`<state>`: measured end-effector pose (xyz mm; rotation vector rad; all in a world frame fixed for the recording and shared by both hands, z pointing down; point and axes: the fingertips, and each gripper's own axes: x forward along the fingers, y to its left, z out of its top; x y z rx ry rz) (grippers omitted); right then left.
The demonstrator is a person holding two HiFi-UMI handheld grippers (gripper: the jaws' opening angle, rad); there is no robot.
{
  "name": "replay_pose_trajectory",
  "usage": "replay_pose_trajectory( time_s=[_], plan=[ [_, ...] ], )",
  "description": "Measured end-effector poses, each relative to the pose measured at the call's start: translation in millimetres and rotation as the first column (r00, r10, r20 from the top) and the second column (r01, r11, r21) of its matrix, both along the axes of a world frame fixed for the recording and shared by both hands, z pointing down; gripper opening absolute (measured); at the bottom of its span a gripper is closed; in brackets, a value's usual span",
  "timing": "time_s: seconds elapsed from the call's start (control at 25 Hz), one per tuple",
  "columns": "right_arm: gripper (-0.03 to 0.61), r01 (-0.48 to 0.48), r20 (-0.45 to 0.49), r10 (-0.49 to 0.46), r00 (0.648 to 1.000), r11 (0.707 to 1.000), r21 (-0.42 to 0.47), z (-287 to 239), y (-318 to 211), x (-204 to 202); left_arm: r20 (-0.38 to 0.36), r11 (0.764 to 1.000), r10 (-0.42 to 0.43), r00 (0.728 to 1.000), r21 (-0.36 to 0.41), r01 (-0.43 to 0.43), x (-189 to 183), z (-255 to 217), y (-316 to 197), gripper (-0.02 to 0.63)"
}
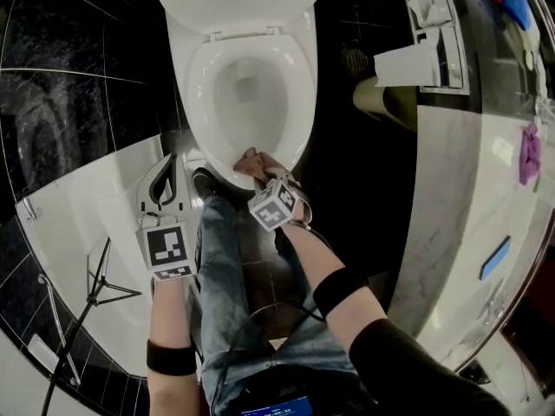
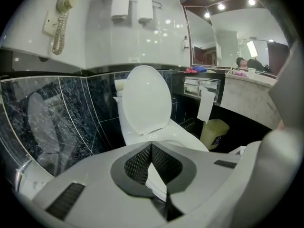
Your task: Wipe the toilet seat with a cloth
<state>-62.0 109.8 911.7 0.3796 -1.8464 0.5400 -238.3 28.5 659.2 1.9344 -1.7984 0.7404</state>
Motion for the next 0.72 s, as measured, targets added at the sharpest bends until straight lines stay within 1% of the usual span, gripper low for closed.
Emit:
replay_pose_trajectory(
  time_s=[0.08, 0.24, 0.32, 0.36, 0.44, 0.52, 0.6, 0.64, 0.72],
  plan=[
    [0.101, 0.021, 0.01, -0.021, 1.0, 1.0, -0.003, -3, 14, -15, -0.008, 1.0, -0.03, 1.0, -0.001, 0.03, -8, -2, 3, 0.0],
    [0.101, 0.107, 0.033, -0.105, 0.994, 0.991, -0.084, 3, 53, -43, -0.003, 0.999, -0.035, 0.999, 0.008, 0.035, -21, -3, 7, 0.0],
    [0.101, 0.1, 0.035, -0.097, 0.995, 0.99, -0.097, 2, 58, -50, -0.01, 0.999, -0.053, 0.999, 0.008, 0.053, -26, -4, 9, 0.0],
    [0.101, 0.089, 0.044, -0.086, 0.995, 0.992, -0.084, -3, 53, -54, -0.01, 0.999, -0.051, 0.999, 0.009, 0.051, -29, -5, 10, 0.0],
    [0.101, 0.068, 0.082, -0.064, 0.995, 0.997, -0.046, -16, 35, -65, -0.014, 0.999, -0.049, 0.999, 0.009, 0.049, -35, -4, 12, 0.0],
    [0.103, 0.036, 0.133, -0.037, 0.99, 0.999, 0.01, -33, 2, -77, -0.021, 0.998, -0.059, 0.998, 0.004, 0.059, -43, -1, 14, 0.0],
    [0.104, -0.022, 0.187, 0.007, 0.982, 0.997, 0.079, -50, -46, -88, -0.036, 0.997, -0.082, 0.996, -0.002, 0.082, -48, 1, 14, 0.0],
    [0.104, -0.06, 0.212, 0.035, 0.977, 0.992, 0.111, -58, -73, -93, -0.037, 0.997, -0.078, 0.996, -0.001, 0.078, -49, 2, 12, 0.0],
    [0.106, -0.136, 0.249, 0.089, 0.964, 0.975, 0.179, -71, -130, -103, -0.021, 0.999, -0.032, 0.999, 0.007, 0.033, -49, 3, 9, 0.0]
  ],
)
